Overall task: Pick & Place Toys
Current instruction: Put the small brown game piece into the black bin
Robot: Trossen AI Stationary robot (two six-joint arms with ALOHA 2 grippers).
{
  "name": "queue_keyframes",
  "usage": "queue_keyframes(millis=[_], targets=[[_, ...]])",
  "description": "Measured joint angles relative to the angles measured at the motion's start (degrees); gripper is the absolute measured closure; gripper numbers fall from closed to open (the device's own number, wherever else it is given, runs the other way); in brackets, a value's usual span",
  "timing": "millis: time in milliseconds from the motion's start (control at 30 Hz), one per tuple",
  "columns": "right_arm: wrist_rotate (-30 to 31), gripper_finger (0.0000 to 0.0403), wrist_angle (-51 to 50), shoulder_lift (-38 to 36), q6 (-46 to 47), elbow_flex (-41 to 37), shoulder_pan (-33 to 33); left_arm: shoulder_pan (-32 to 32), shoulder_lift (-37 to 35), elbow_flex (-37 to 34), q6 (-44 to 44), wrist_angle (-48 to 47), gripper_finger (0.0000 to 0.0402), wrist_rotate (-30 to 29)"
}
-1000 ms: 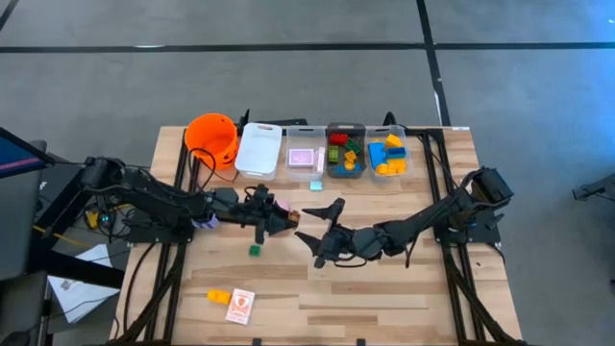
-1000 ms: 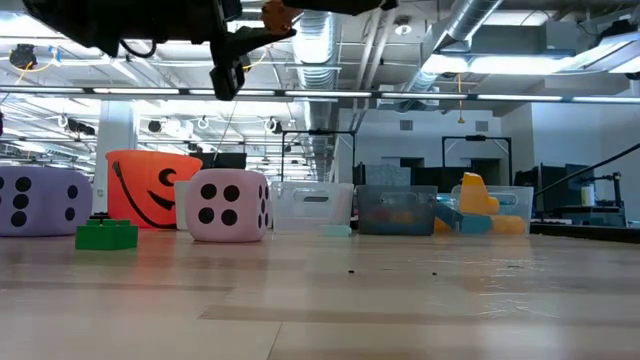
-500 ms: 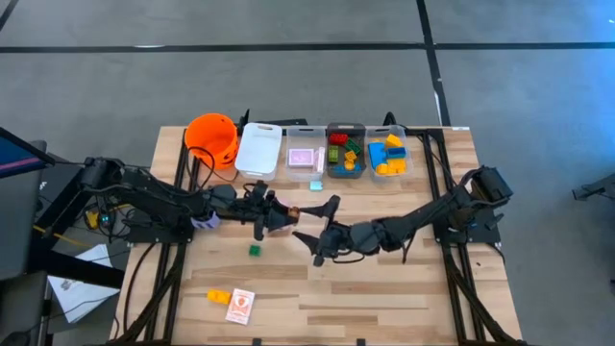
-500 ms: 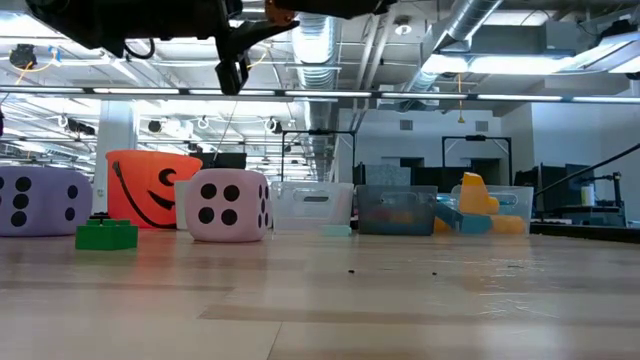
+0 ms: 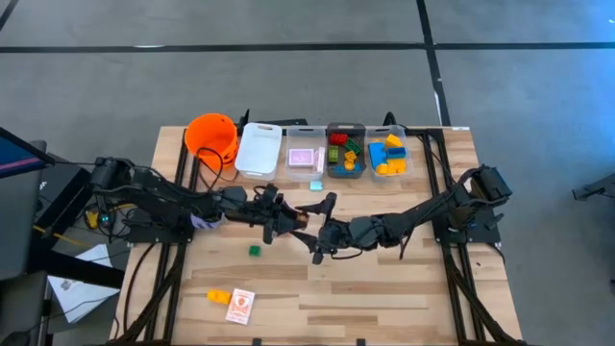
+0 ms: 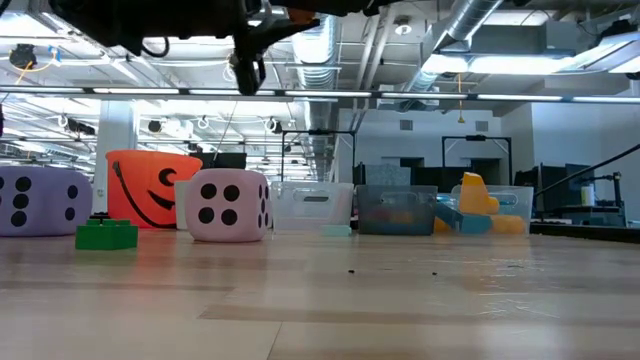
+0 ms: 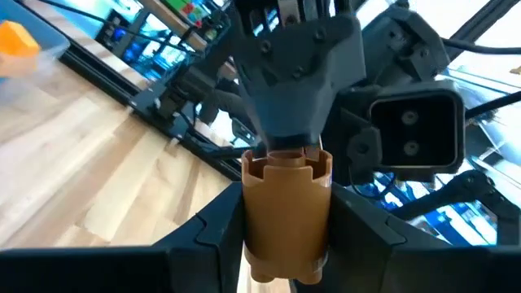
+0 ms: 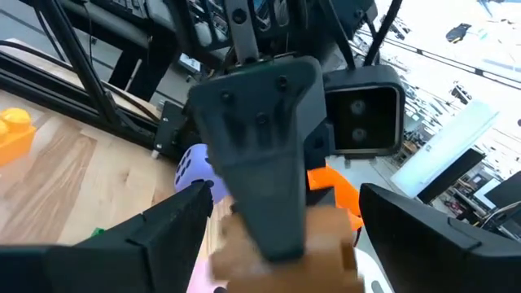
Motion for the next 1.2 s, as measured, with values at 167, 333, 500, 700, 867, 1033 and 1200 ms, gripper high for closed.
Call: queue_keyframes(millis=[167, 333, 500, 700, 867, 1033, 1200], targets=[[0.0, 0.0092, 0.0, 0.0, 0.0, 0.0, 0.2, 0.0, 2.4, 2.7, 0.0, 0.0, 0.0269, 3.4], [0.3, 0.0092, -1.1, 0.0, 0.0, 0.0, 0.2, 0.1, 0.7, 3.2, 0.5, -1.0, 0.0269, 3.8], [0.8, 0.0092, -1.9, 0.0, 0.0, 0.0, 0.2, 0.2, -1.6, 3.1, 1.3, -4.3, 0.0269, 3.5], [2.1, 0.0092, -1.8, 0.0, -0.5, 0.0, 0.2, 0.2, -2.2, 3.0, 1.6, -8.1, 0.0269, 3.4], [2.1, 0.0092, -1.8, 0.0, -0.5, 0.0, 0.2, 0.2, -2.2, 3.0, 1.8, -8.2, 0.0269, 3.4], [2.1, 0.0092, -1.8, 0.0, -0.5, 0.0, 0.2, 0.2, -2.2, 3.0, 1.8, -8.8, 0.0269, 2.9], [2.1, 0.0098, -1.8, 0.0, -0.5, 0.0, 0.2, 0.2, -2.2, 3.0, 1.8, -9.5, 0.0269, 1.8]])
